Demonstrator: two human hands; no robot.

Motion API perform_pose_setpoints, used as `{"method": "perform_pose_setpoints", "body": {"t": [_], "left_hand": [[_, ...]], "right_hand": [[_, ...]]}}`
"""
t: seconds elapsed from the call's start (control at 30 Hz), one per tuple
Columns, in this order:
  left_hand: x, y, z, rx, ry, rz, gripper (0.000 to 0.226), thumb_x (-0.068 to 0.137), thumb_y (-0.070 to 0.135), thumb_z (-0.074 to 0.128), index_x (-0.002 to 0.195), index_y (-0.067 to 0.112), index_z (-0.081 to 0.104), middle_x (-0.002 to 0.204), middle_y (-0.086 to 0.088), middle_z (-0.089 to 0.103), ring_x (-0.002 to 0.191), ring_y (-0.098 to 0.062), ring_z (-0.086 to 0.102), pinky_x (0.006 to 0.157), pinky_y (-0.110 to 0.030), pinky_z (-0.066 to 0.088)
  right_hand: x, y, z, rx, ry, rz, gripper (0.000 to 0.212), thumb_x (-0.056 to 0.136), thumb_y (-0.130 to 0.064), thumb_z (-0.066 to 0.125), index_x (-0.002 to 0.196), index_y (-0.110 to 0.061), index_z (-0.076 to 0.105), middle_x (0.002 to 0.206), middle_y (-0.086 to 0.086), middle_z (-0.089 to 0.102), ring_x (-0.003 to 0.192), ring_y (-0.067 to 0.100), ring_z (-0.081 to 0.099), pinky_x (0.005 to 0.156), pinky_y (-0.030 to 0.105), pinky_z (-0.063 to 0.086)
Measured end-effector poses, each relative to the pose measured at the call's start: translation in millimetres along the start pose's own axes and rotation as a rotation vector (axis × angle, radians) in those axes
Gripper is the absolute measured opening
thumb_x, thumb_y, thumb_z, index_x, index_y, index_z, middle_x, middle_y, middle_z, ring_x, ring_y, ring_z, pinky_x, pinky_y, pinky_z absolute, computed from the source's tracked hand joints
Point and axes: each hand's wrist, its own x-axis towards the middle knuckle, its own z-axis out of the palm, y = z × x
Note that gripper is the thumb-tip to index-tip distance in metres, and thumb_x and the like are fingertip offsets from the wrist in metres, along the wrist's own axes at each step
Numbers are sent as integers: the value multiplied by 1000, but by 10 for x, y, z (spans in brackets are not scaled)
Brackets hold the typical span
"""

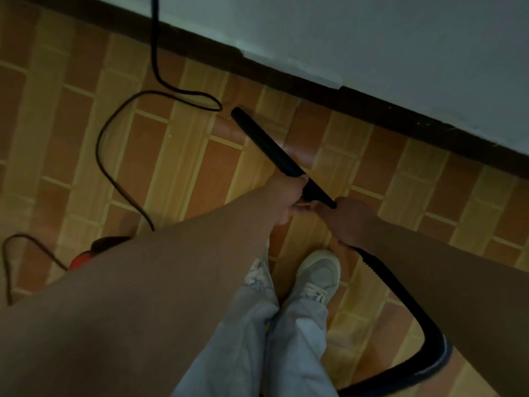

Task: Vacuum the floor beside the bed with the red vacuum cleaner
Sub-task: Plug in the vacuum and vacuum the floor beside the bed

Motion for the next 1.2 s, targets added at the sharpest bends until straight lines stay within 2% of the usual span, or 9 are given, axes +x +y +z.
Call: {"method": "perform_pose_setpoints", "body": {"t": [0.1, 0.2, 0.37, 0.5, 0.6, 0.77, 0.9, 1.03, 1.2], "left_hand": [[-13, 70, -150, -38, 24, 16, 18, 105, 16, 55, 117, 4, 59, 107, -15, 67, 91, -26, 69, 62, -37, 64], [-36, 155, -290, -73, 35, 40, 25, 104, 14, 56, 126, 3, 55, 111, -15, 66, 90, -25, 68, 67, -40, 64], [-102, 325, -457, -138, 39, 57, 14, 104, 10, 55, 111, 17, 45, 105, -9, 64, 84, -21, 66, 65, -38, 61], [-103, 459, -547, -188, 59, 72, 33, 103, 10, 56, 134, 16, 44, 118, -12, 62, 89, -22, 65, 57, -34, 60], [-115, 532, -564, -190, 64, 80, 38, 104, 10, 55, 140, 15, 43, 110, -10, 61, 84, -19, 63, 56, -32, 57], [-182, 505, -383, -148, 30, 30, 28, 104, 9, 54, 130, 17, 45, 118, -13, 61, 91, -23, 63, 56, -33, 56], [-231, 350, -69, -118, -16, -2, 21, 104, 8, 53, 125, 13, 48, 102, -8, 60, 90, -24, 64, 61, -36, 58], [-291, 162, 258, -82, -60, -32, 38, 106, 10, 50, 143, 14, 41, 120, -12, 59, 101, -25, 60, 60, -33, 57], [-326, -38, 542, -46, -87, -48, 40, 105, 9, 50, 143, 16, 40, 132, -19, 59, 101, -28, 60, 67, -39, 58]], "right_hand": [[45, -175, 41, -26, 6, -9, 52, 97, -64, 40, 93, -14, 54, 80, 5, 61, 60, 17, 56, 49, 26, 40], [96, -379, 59, -38, 9, -5, 56, 97, -66, 37, 112, -13, 50, 90, 10, 61, 65, 22, 61, 45, 26, 42], [174, -720, 21, -9, 21, -4, 54, 96, -64, 40, 113, -14, 52, 86, 12, 62, 60, 25, 61, 44, 28, 44], [241, -922, -15, -3, 6, -35, 52, 97, -62, 40, 117, -15, 51, 83, 14, 63, 49, 22, 56, 41, 26, 42], [256, -986, -53, 8, -3, -17, 51, 98, -61, 41, 119, -16, 51, 84, 13, 63, 55, 23, 58, 46, 28, 44], [179, -763, -117, 4, 20, 5, 51, 96, -63, 42, 109, -14, 54, 82, 12, 62, 59, 25, 59, 52, 32, 47], [117, -362, -162, -2, 51, 48, 60, 90, -71, 42, 108, -16, 57, 84, 11, 61, 67, 27, 57, 62, 38, 46], [-58, 9, -205, 71, 65, 121, 59, 88, -72, 43, 106, -21, 64, 72, 6, 60, 53, 21, 56, 52, 32, 46], [-249, 292, -219, 142, 96, 195, 53, 90, -68, 45, 104, -19, 60, 73, 12, 60, 50, 25, 54, 48, 31, 46]]}}
